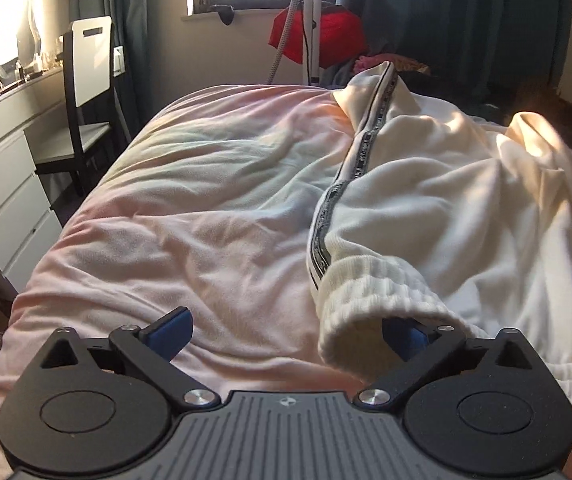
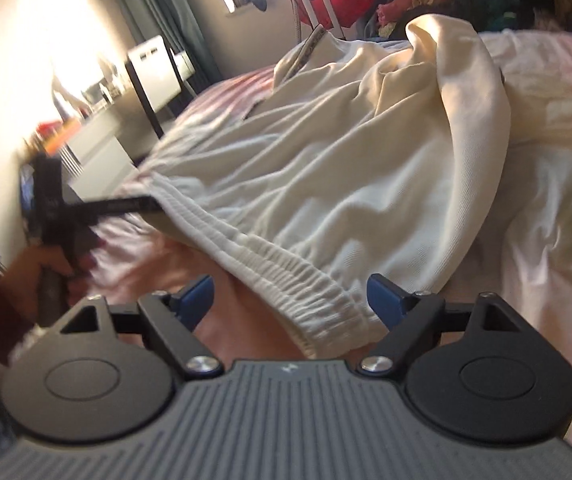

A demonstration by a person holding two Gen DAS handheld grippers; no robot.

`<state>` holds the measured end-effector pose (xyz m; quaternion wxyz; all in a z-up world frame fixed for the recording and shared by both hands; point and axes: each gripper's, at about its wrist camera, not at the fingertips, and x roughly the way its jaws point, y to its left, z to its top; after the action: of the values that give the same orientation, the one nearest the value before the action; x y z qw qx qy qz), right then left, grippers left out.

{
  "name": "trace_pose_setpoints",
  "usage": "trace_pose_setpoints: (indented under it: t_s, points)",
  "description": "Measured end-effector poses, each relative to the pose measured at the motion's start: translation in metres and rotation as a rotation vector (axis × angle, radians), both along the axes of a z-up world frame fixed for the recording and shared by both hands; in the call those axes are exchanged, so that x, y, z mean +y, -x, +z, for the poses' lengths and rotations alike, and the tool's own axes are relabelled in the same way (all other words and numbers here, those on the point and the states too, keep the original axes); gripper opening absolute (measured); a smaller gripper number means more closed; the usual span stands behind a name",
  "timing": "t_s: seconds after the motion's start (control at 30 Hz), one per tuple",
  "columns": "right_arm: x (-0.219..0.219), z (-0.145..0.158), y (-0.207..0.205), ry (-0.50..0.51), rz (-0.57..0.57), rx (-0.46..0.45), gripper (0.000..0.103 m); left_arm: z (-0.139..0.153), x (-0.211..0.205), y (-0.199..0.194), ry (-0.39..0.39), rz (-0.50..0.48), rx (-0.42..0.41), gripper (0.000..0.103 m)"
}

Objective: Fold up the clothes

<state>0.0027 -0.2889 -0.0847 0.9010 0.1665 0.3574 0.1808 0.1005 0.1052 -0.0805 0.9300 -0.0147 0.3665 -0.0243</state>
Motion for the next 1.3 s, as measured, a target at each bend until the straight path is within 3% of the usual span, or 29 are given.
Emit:
trace_pose_setpoints:
  t_s: [0.1,0.27,0.4,0.5,0.6,0.73,0.8,0.9,0.97,1.03,1.17,1.2,1.3]
  points:
    - [-0.018,0.000,0.002,-0.148,-0.073,0.033,0.085,0.010,0.012,0.013,0.111,-0.014,-0.013,0.103]
    - [-0.057,-0.035,-0.006,-0.415,-0.323,0.216,0.086,0.009,0.035,0.002,0.420,0.040,-0.014,0.103]
    - [-0.069,-0.067,-0.011,-0.530,-0.431,0.335,0.087,-0.013,0.037,-0.024,0.519,0.078,0.069,0.102]
    - [-0.062,-0.079,-0.017,-0.582,-0.413,0.386,0.087,-0.025,0.036,-0.036,0.559,0.069,0.080,0.095]
    - [-0.051,-0.081,-0.024,-0.573,-0.382,0.381,0.087,-0.034,0.035,-0.045,0.598,0.061,0.080,0.089]
    - [-0.044,-0.079,-0.029,-0.618,-0.339,0.354,0.086,-0.038,0.028,-0.048,0.593,0.056,0.095,0.060]
    - [-0.043,-0.075,-0.029,-0.677,-0.306,0.311,0.080,-0.039,0.020,-0.048,0.536,0.044,0.115,0.059]
    - [-0.045,-0.069,-0.030,-0.699,-0.305,0.262,0.080,-0.040,0.007,-0.046,0.417,0.024,0.128,0.055]
    - [-0.045,-0.076,-0.033,-0.669,-0.340,0.292,0.080,-0.041,0.007,-0.045,0.421,0.045,0.125,0.054]
    - [-0.046,-0.087,-0.037,-0.648,-0.368,0.332,0.076,-0.041,0.012,-0.044,0.457,0.093,0.122,0.044]
    - [-0.042,-0.089,-0.032,-0.648,-0.402,0.340,0.037,-0.033,0.012,-0.044,0.467,0.159,0.105,0.023]
    - [-0.039,-0.087,-0.030,-0.648,-0.406,0.332,0.032,-0.028,0.011,-0.044,0.453,0.168,0.089,0.018]
    - [-0.023,-0.069,-0.023,-0.615,-0.377,0.263,0.023,-0.010,0.009,-0.049,0.413,0.197,0.049,0.016]
